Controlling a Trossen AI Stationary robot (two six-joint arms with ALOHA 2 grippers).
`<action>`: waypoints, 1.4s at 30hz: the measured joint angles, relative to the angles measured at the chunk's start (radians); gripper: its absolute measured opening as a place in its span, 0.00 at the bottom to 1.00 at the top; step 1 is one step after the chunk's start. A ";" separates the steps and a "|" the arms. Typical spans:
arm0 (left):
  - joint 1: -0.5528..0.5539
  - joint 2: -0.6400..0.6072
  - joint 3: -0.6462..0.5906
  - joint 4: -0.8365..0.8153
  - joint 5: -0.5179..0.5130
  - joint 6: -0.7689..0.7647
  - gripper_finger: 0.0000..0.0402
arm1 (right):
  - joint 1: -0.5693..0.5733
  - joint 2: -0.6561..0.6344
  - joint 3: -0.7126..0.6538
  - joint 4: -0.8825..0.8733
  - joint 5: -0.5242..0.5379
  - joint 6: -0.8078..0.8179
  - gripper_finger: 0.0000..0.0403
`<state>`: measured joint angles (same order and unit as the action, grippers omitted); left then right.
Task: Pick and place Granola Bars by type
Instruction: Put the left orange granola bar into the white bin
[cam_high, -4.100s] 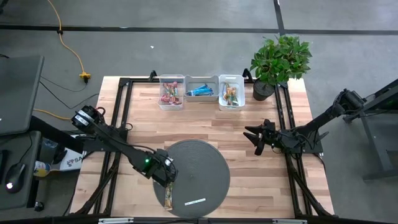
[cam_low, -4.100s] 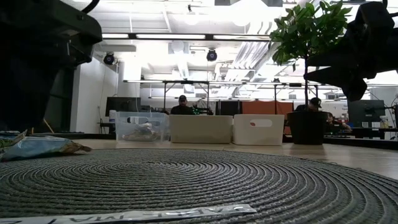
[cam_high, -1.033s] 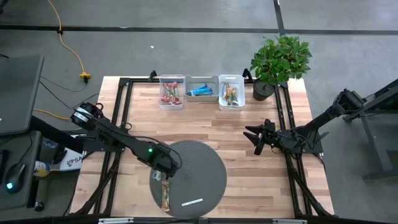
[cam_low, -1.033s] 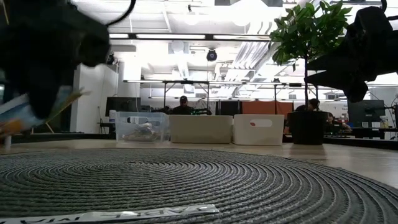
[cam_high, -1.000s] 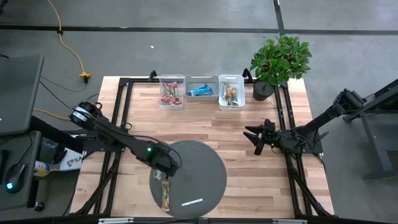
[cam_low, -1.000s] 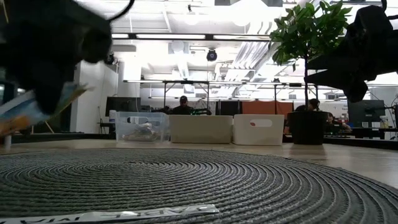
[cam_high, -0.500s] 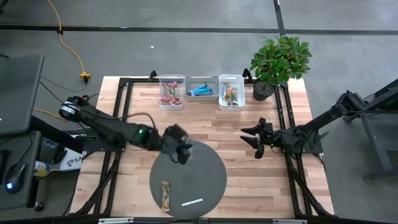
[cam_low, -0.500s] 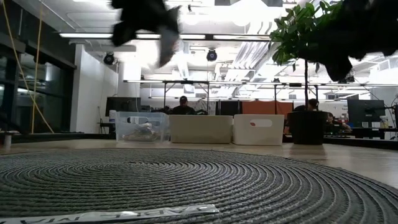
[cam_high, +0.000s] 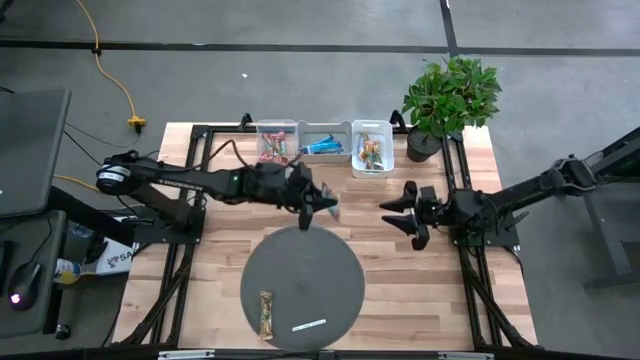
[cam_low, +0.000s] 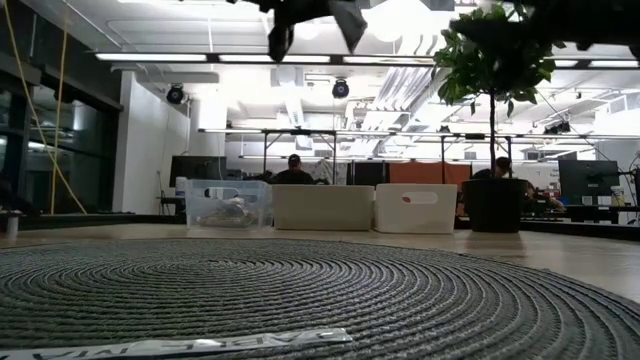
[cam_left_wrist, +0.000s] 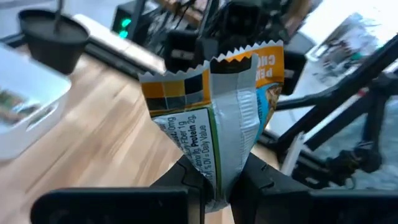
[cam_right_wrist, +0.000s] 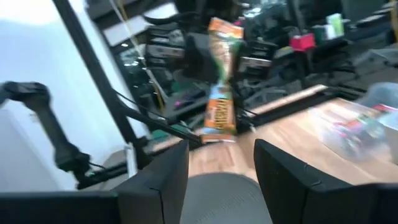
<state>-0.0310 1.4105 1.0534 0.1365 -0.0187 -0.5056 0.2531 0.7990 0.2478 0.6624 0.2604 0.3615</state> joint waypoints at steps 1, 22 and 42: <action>0.012 0.000 0.000 0.019 0.025 0.006 0.09 | -0.016 0.000 0.010 0.000 -0.028 0.001 0.41; 0.064 0.000 0.000 0.152 0.199 0.056 0.09 | -0.296 0.478 0.409 -0.001 -0.665 0.084 0.41; 0.064 -0.001 0.001 0.144 0.242 0.056 0.09 | -0.343 0.553 0.441 0.047 -0.722 0.163 0.41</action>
<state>0.0334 1.4100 1.0542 0.2801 0.2230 -0.4492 -0.0901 1.3522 0.6891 0.7099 -0.4615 0.5247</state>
